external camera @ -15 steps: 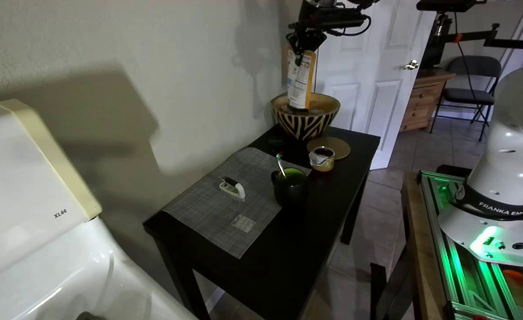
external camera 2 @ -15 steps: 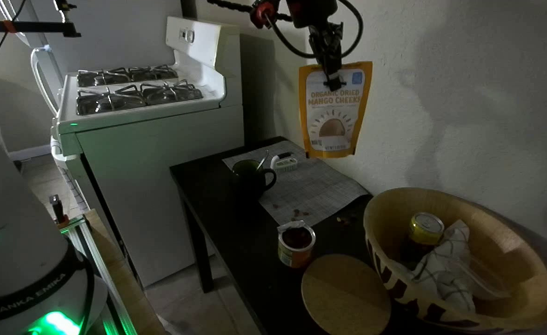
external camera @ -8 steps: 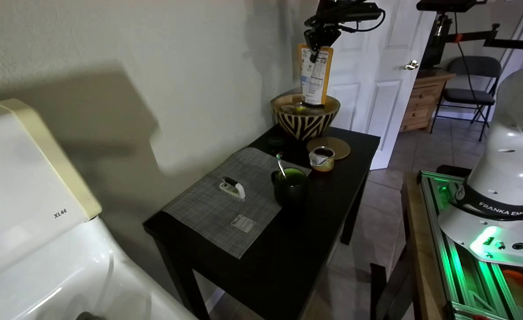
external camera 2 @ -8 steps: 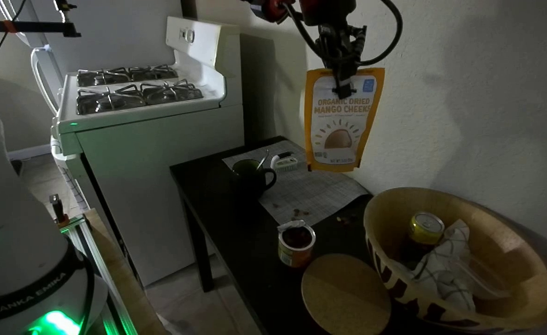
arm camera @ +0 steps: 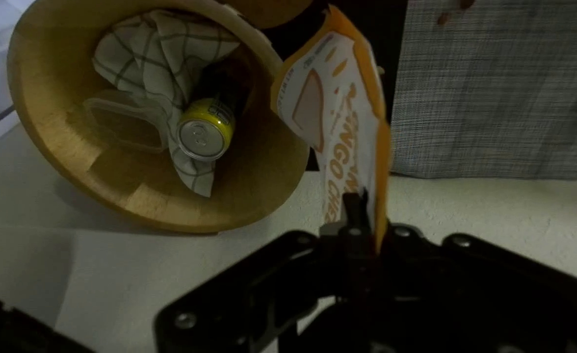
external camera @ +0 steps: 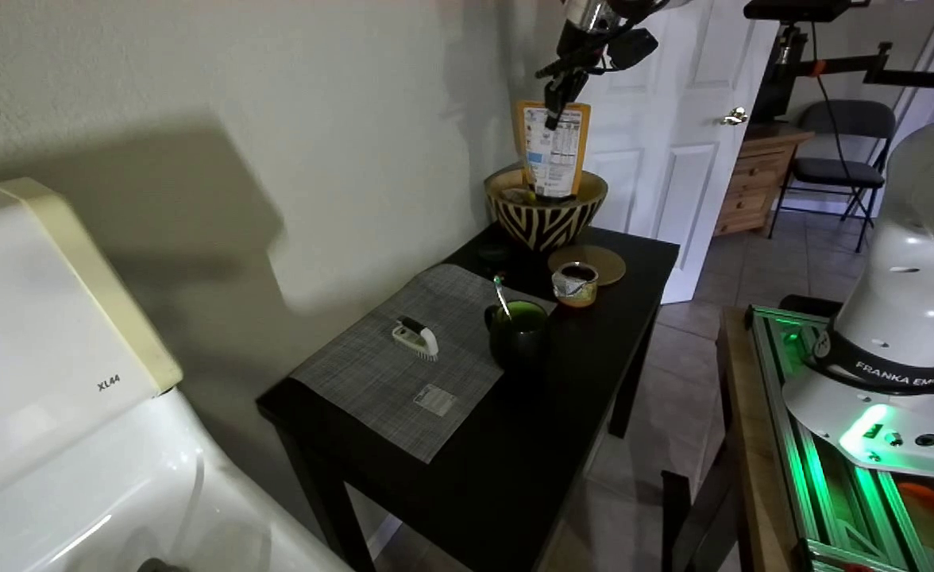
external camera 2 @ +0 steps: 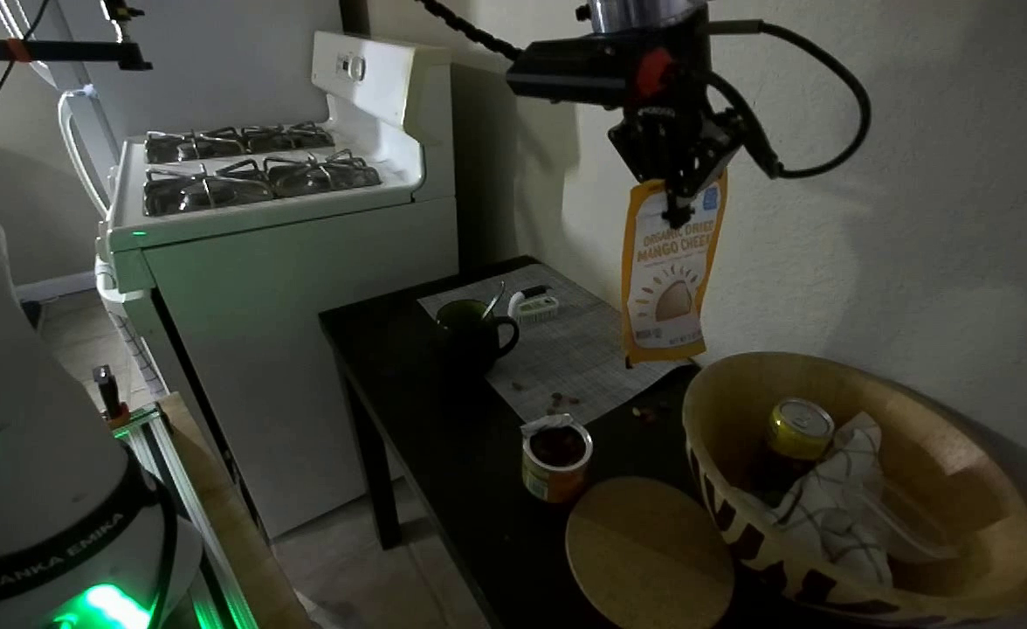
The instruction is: Put the packet in the bowl
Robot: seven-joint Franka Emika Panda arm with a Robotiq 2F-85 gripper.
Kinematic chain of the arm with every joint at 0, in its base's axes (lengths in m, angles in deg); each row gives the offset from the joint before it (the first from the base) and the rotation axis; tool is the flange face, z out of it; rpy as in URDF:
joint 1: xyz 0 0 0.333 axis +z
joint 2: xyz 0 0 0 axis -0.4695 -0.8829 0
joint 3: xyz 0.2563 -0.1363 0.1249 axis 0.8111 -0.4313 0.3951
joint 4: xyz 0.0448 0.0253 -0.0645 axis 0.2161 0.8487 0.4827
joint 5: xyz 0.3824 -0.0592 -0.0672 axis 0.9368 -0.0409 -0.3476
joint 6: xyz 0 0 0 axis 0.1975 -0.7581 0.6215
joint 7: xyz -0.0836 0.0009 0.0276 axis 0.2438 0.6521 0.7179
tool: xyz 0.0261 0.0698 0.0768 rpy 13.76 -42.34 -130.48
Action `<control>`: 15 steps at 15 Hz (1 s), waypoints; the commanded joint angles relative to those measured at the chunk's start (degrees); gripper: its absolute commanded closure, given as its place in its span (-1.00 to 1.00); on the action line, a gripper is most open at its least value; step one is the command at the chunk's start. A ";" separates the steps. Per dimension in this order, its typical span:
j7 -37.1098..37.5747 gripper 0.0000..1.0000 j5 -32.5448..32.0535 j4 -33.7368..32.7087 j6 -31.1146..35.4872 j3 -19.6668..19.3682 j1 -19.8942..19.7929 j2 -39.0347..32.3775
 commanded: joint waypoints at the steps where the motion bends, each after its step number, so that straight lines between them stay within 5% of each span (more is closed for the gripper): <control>1: -7.21 0.99 3.96 -3.61 3.19 1.65 -4.22 -5.79; 15: -11.85 0.99 1.17 -15.21 5.42 5.61 -12.01 -21.10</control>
